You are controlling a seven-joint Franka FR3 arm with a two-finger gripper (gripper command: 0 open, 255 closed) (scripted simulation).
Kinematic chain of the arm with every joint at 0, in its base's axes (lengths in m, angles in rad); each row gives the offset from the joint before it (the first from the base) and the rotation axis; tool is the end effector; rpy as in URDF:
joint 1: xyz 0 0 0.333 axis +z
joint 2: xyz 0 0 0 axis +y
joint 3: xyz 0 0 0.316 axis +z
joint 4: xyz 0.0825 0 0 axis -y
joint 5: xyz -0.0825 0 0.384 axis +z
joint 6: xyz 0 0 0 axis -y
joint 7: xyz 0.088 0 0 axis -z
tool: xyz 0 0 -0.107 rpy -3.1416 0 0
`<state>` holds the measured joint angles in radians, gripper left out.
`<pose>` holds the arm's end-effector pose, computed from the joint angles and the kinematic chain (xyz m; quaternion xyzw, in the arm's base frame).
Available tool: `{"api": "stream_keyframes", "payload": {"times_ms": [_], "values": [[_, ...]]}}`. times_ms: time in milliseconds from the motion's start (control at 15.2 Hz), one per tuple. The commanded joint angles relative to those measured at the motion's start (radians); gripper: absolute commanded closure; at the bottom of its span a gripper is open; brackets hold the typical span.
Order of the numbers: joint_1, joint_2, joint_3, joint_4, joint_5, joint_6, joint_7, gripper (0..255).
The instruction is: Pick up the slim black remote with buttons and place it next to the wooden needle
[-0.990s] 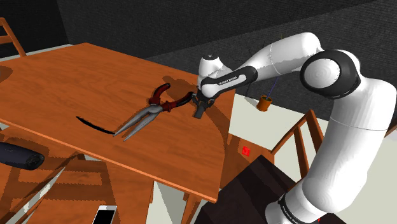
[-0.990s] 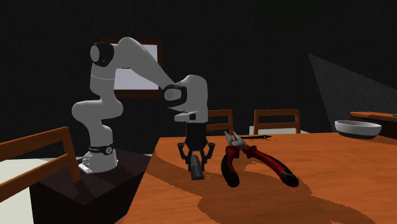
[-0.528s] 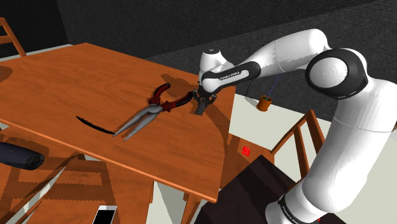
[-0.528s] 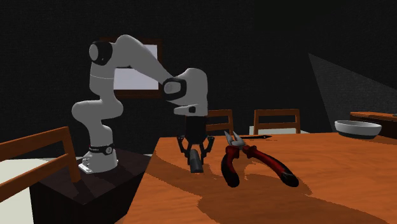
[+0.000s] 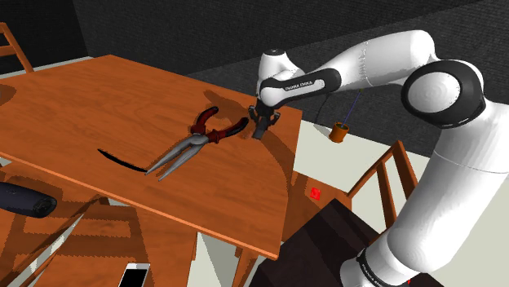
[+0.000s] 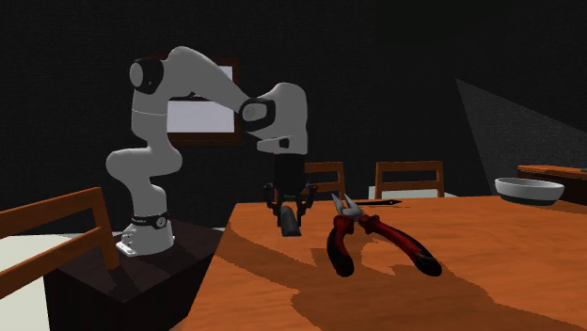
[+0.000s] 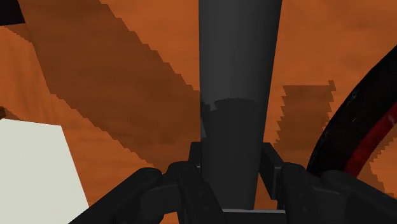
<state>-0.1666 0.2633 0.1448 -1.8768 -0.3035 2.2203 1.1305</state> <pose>0.6262 -0.0282 0.3820 0.8755 -0.4696 0.0915 0.0675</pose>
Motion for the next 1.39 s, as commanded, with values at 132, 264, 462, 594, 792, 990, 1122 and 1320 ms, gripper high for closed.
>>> {"api": "stream_keyframes", "payload": {"times_ms": [132, 264, 462, 594, 792, 990, 1122, 1320], "values": [[-0.001, -0.021, 0.003, 0.025, 0.012, -0.045, -0.016, 255], [0.028, -0.020, 0.018, 0.028, 0.005, -0.057, 0.030, 255], [0.072, -0.012, 0.041, 0.042, -0.006, -0.079, 0.098, 255], [0.102, -0.002, 0.056, 0.057, -0.013, -0.096, 0.143, 255], [0.147, 0.019, 0.078, 0.089, -0.025, -0.123, 0.208, 255], [0.195, 0.049, 0.098, 0.133, -0.036, -0.155, 0.272, 255], [0.227, 0.073, 0.110, 0.168, -0.045, -0.178, 0.313, 255], [0.278, 0.116, 0.126, 0.232, -0.058, -0.216, 0.371, 255]]}}
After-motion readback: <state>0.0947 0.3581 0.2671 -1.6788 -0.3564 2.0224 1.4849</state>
